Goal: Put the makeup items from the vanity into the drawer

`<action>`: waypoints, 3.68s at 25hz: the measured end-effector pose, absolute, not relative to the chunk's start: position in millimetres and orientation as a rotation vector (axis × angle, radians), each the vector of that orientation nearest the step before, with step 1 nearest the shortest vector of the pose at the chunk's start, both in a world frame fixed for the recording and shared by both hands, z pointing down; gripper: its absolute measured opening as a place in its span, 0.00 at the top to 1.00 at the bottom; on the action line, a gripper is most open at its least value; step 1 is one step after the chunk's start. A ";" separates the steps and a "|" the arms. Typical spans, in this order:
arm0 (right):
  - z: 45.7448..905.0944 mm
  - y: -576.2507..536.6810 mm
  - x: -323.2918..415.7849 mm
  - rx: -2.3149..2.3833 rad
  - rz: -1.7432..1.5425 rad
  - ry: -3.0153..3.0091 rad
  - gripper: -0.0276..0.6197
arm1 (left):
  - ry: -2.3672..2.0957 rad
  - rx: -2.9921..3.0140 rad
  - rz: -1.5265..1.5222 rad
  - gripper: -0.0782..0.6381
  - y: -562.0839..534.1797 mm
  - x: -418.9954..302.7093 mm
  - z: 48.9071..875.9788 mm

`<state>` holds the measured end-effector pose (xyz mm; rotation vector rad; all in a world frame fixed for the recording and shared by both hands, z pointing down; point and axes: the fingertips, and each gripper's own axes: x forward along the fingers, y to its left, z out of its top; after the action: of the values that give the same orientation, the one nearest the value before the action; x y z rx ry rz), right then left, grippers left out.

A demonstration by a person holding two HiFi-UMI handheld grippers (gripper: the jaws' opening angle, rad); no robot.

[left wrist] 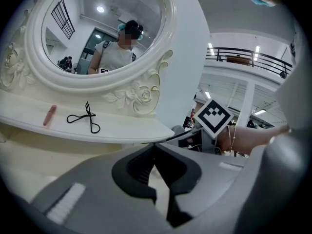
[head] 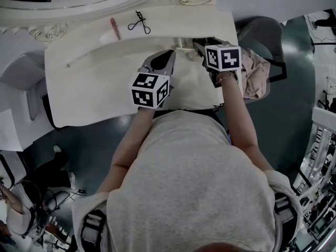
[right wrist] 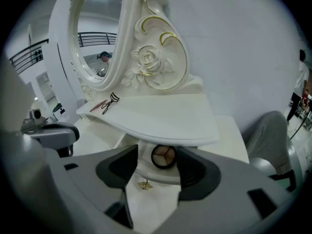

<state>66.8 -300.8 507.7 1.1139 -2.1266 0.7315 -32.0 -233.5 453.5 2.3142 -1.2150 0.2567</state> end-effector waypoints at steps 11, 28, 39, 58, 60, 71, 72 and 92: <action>474.6 -285.4 61.3 1.108 0.645 -2.251 0.60 | -1.232 2.313 0.259 0.88 -223.5 -38.6 450.7; 400.1 -240.7 25.7 1.104 0.556 -2.598 0.71 | -1.229 2.398 0.234 0.88 -222.6 -25.6 423.1; 371.5 -224.3 13.7 0.996 0.500 -2.823 0.94 | -1.258 2.405 0.247 0.88 -219.7 -28.3 420.9; 384.6 -213.0 10.1 1.040 0.417 -2.780 0.95 | -1.274 2.457 0.267 0.88 -211.1 -25.6 417.9; 384.8 -212.8 9.6 1.038 0.433 -2.792 0.95 | -1.268 2.451 0.266 0.88 -209.7 -25.0 420.0; 390.7 -211.1 8.1 1.026 0.409 -2.758 0.95 | -1.264 2.434 0.279 0.88 -207.9 -24.4 423.7; 391.0 -211.1 7.8 1.024 0.411 -2.758 0.95 | -1.263 2.435 0.280 0.88 -208.0 -24.0 423.9; 394.5 -214.5 9.2 1.024 0.463 -2.756 0.95 | -1.238 2.426 0.292 0.88 -209.5 -23.5 430.6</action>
<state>9.2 -214.5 394.5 1.0237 -2.7564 0.4626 -23.5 -209.5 430.6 2.4257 -1.2376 0.2923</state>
